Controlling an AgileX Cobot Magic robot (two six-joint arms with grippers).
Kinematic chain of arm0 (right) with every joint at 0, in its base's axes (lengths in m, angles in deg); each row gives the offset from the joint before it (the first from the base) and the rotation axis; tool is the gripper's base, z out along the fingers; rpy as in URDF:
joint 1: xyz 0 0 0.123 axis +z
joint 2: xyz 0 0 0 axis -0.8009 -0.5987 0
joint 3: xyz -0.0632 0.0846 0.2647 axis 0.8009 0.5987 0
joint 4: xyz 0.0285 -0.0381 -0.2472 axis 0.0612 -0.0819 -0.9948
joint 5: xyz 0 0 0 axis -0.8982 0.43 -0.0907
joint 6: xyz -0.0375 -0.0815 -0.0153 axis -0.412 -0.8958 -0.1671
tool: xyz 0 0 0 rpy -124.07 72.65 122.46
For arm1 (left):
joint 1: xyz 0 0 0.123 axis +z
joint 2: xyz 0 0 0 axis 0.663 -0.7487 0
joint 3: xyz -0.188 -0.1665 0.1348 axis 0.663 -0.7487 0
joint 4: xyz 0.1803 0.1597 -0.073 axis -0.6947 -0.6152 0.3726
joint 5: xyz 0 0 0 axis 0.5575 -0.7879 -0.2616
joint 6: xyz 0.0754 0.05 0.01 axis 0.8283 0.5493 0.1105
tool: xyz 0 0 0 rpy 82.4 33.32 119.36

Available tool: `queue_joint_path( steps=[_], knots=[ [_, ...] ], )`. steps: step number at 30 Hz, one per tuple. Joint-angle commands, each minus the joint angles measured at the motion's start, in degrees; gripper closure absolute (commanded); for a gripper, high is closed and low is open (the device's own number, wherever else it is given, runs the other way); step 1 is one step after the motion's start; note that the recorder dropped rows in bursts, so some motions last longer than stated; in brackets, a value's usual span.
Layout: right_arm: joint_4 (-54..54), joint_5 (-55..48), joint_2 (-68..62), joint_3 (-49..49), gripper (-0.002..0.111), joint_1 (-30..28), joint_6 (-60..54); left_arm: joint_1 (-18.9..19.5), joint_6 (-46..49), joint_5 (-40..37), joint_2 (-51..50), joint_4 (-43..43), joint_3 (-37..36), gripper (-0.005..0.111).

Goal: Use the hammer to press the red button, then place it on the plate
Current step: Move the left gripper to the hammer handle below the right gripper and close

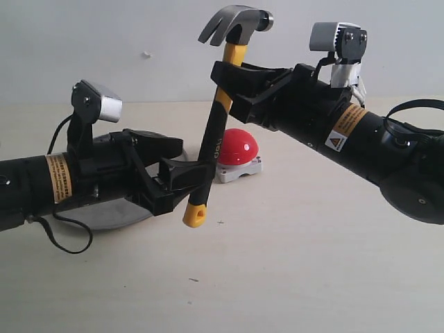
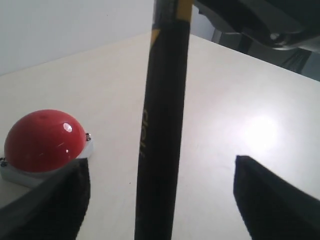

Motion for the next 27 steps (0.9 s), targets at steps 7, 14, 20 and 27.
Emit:
queue_joint_path(
  steps=[7,14,20,27],
  knots=[
    [1.05,4.07,0.43,-0.25,0.108,-0.38,-0.06,-0.22,0.71,1.56,-0.30,0.69,2.28,0.030],
    [1.51,4.07,0.43,-0.25,0.108,-0.38,-0.06,-2.12,0.71,-4.17,-3.61,0.62,7.54,0.030],
    [4.14,3.72,0.43,-0.25,0.108,-0.38,2.84,-5.37,3.46,-4.69,-7.44,0.62,9.82,0.031],
    [4.14,3.72,0.43,-0.25,0.108,-0.38,4.92,-5.63,4.08,-8.17,-7.75,2.47,10.17,0.031]
  ],
)
